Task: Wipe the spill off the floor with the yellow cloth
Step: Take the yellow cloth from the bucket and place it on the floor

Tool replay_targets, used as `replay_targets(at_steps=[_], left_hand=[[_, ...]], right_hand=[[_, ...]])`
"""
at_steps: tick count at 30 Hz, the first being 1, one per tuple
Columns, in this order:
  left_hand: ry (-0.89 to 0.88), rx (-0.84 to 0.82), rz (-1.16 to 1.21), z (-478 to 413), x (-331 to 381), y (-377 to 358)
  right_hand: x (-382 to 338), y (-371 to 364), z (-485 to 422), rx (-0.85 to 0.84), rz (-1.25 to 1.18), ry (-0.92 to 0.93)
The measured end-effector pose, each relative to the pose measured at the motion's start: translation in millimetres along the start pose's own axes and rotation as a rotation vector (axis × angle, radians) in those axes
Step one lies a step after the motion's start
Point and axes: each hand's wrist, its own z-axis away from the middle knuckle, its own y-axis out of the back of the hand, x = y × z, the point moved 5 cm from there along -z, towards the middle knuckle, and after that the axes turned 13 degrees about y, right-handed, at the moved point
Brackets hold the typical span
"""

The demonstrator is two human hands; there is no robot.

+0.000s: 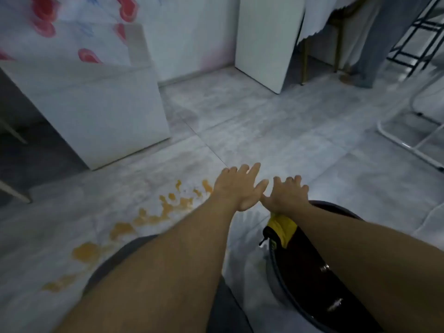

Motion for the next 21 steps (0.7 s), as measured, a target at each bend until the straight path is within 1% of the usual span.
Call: replay_targets(at_steps=[2, 3, 6, 8, 11, 15, 18, 21], left_hand=[[0.004, -0.058, -0.025, 6, 4, -13], [0.021, -0.076, -0.036, 8, 2, -19], [0.075, -0.134, -0.06, 8, -5, -22], [0.069, -0.144, -0.076, 8, -6, -15], [0.064, -0.158, -0.087, 13, -8, -1], [0.104, -0.173, -0.109, 17, -26, 27], [0.13, -0.14, -0.145, 21, -53, 51], [0.191, -0.046, -0.182, 33, -93, 73]], right_hand=[[10, -16, 8, -0.148, 0.077, -0.022], [13, -25, 9, -0.181, 0.101, -0.016], [10, -30, 9, -0.16, 0.059, 0.028], [4, -28, 6, -0.097, -0.006, 0.089], [-3, -21, 4, 0.045, -0.085, 0.195], [-37, 15, 10, 0.25, -0.048, 0.326], [-75, 45, 9, 0.297, -0.1, 0.44], [-118, 62, 10, 0.339, -0.124, 0.617]])
